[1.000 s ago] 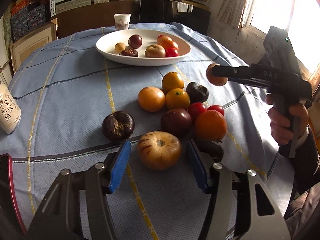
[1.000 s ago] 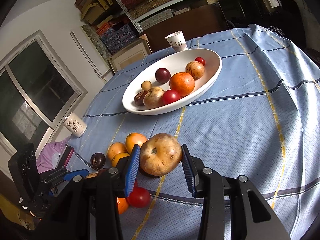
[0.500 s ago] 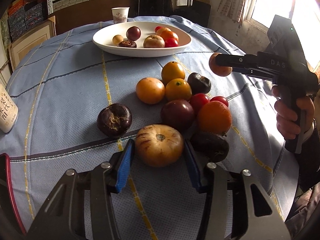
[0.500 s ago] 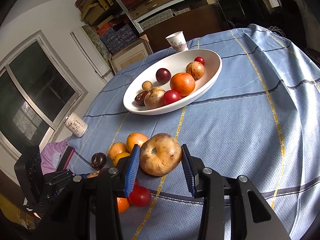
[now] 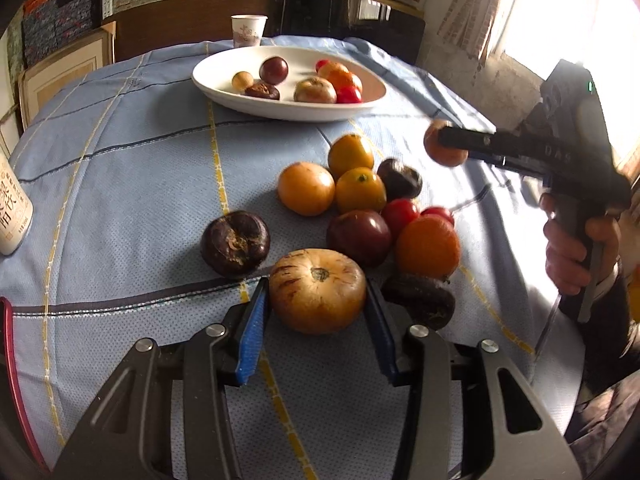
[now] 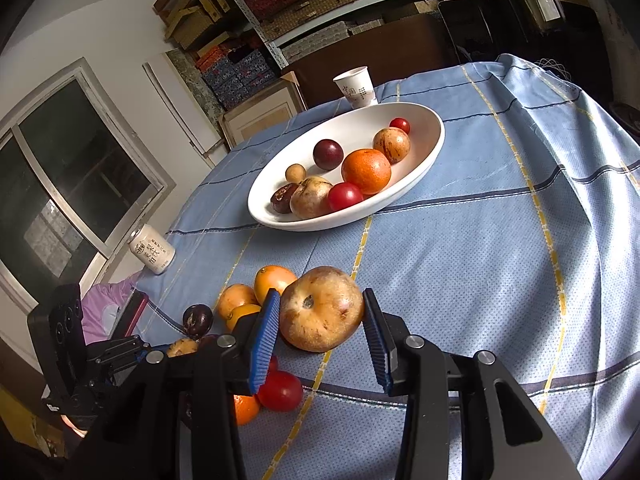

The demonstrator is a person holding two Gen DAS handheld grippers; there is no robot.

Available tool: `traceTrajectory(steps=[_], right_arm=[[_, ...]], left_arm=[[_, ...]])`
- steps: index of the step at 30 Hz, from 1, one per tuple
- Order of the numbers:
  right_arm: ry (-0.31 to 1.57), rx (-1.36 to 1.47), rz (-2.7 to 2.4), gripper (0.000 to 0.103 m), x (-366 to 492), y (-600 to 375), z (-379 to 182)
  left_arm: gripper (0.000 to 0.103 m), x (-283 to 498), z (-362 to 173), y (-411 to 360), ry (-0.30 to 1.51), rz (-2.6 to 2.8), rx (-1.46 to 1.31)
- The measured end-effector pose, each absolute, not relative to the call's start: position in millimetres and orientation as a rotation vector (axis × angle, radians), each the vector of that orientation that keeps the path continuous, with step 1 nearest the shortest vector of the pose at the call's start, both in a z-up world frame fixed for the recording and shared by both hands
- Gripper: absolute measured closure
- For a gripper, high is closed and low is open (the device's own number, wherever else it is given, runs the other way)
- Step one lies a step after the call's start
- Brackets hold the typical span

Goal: Organize fruits
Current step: 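Carry both fruits onto the white plate and open both grippers, then move both grippers back to the pile toward an orange and a dark plum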

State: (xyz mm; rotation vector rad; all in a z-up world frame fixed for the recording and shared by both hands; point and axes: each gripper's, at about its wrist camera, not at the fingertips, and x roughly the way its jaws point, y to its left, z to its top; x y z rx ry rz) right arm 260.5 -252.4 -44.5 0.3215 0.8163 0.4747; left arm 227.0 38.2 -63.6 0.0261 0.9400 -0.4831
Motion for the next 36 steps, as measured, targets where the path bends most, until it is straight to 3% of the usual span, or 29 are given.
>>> traceTrajectory(steps=[8, 13, 19, 28, 29, 30, 31, 32, 36], right_arm=[[0.771, 0.276, 0.502, 0.061, 274, -248, -12], [0.731, 0.259, 0.487, 0.061, 322, -234, 10], [0.778, 0.239, 0.445, 0.061, 389, -209, -5], [0.819, 0.211, 0.425, 0.060, 419, -195, -30], [0.817, 0.204, 0.422, 0.060, 419, -194, -30], [0.813, 0.202, 0.417, 0.052, 418, -195, -30], [0.808, 0.203, 0.418, 0.048, 417, -196, -29], [0.795, 0.207, 0.418, 0.047, 413, -198, -25], [0.753, 0.214, 0.444, 0.047, 384, -208, -10]], left_arm=[[0.057, 253, -11, 46, 0.858, -0.461, 0.006], [0.057, 328, 20, 38, 0.823, -0.388, -0.044], [0.058, 416, 7, 16, 0.866, -0.292, -0.036], [0.057, 452, -21, 3, 0.903, -0.265, 0.017], [0.054, 451, -22, 3, 0.907, -0.259, 0.023], [0.048, 450, -22, 3, 0.906, -0.251, 0.028], [0.032, 448, -18, 4, 0.890, -0.235, 0.034], [0.024, 443, -13, 6, 0.862, -0.216, 0.035], [0.013, 413, 11, 18, 0.793, -0.208, 0.030]])
